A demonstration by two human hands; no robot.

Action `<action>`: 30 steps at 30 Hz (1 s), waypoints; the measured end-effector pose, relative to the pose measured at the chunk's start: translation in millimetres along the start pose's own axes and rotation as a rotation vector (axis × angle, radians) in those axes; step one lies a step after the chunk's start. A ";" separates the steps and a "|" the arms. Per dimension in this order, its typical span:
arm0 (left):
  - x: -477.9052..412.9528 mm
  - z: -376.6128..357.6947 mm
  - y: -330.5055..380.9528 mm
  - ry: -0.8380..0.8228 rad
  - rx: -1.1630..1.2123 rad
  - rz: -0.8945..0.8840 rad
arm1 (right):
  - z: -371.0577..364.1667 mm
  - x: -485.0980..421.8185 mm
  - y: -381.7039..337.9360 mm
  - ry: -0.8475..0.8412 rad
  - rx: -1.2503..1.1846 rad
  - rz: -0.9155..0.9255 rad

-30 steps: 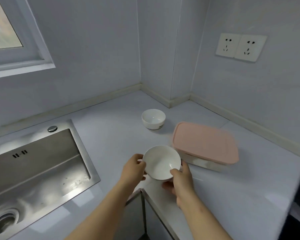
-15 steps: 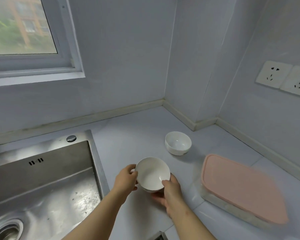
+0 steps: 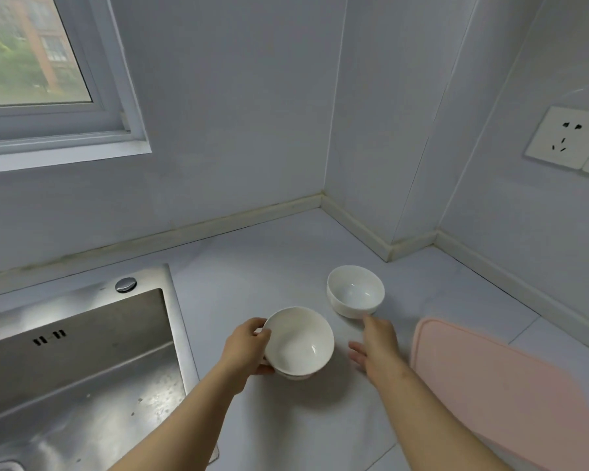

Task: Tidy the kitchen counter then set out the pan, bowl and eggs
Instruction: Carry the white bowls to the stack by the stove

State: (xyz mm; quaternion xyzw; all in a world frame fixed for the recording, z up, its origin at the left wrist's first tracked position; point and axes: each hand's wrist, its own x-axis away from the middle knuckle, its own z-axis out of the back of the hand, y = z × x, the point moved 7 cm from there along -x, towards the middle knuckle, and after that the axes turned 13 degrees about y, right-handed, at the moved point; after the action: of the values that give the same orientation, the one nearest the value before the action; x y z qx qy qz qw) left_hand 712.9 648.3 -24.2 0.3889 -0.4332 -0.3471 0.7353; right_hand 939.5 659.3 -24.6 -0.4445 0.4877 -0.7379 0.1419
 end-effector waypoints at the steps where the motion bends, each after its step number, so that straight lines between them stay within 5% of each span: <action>1: -5.1 -1.9 3.5 0.001 0.002 -0.005 | -1.9 -7.2 -7.1 0.007 -0.019 0.013; 18: -48.2 1.8 20.0 0.040 0.105 0.035 | -33.9 -48.2 -28.9 0.068 -0.146 -0.041; 24: -49.6 8.6 21.8 0.071 0.204 0.063 | -35.9 -16.9 -69.4 -0.042 -0.145 0.104; 30: -38.4 11.7 33.7 0.041 0.270 0.065 | -55.6 26.0 -82.9 -0.301 0.200 0.145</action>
State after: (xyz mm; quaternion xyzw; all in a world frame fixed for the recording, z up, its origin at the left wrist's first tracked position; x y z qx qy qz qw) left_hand 693.4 693.1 -5.1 0.4770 -0.4733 -0.2535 0.6958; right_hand 899.2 715.7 51.8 -0.4971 0.4160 -0.6957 0.3095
